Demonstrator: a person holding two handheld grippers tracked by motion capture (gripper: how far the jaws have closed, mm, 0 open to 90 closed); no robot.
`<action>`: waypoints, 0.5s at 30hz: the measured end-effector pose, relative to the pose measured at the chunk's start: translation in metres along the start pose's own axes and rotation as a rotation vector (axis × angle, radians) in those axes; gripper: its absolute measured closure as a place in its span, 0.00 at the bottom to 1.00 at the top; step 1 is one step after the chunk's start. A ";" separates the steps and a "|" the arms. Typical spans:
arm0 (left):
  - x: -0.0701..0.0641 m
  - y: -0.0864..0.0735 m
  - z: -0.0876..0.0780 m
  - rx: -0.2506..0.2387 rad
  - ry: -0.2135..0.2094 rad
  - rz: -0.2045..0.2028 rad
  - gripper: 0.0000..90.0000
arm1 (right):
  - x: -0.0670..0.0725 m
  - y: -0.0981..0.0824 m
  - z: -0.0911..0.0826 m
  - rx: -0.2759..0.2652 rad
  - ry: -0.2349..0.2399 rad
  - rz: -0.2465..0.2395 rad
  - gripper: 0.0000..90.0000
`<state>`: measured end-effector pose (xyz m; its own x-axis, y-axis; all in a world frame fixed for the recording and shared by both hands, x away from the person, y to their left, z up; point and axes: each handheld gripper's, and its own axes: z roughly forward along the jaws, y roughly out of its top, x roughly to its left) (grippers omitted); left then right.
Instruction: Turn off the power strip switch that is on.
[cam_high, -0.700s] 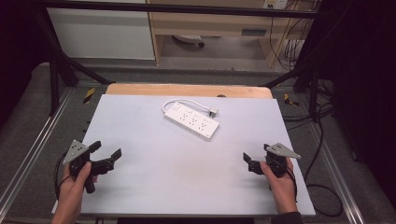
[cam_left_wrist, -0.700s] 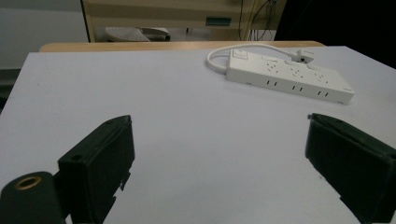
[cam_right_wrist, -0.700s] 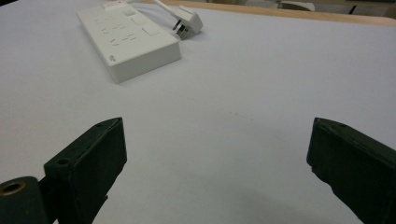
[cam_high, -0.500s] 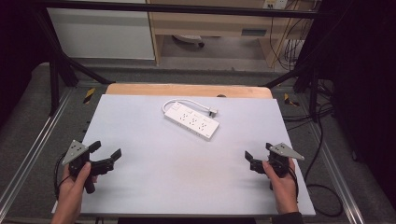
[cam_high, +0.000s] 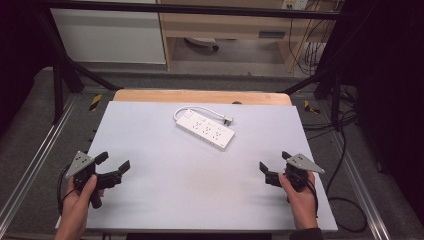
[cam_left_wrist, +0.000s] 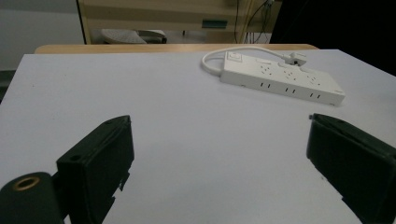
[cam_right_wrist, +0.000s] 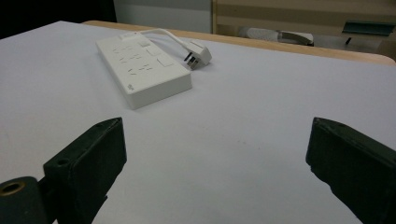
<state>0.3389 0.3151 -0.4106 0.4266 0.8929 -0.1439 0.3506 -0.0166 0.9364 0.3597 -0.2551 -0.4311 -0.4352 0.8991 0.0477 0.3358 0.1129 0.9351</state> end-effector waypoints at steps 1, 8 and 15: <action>0.000 0.000 0.000 0.000 0.000 0.000 0.08 | 0.001 0.000 0.001 0.005 0.002 0.000 0.06; 0.003 0.001 -0.003 -0.005 0.006 0.005 0.08 | 0.005 0.005 0.004 0.000 0.019 -0.025 0.05; 0.004 0.001 -0.003 -0.004 0.003 0.007 0.07 | 0.006 0.008 0.003 0.005 0.024 -0.022 0.05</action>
<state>0.3380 0.3200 -0.4092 0.4266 0.8940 -0.1367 0.3447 -0.0211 0.9385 0.3623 -0.2470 -0.4247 -0.4625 0.8859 0.0353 0.3300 0.1350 0.9343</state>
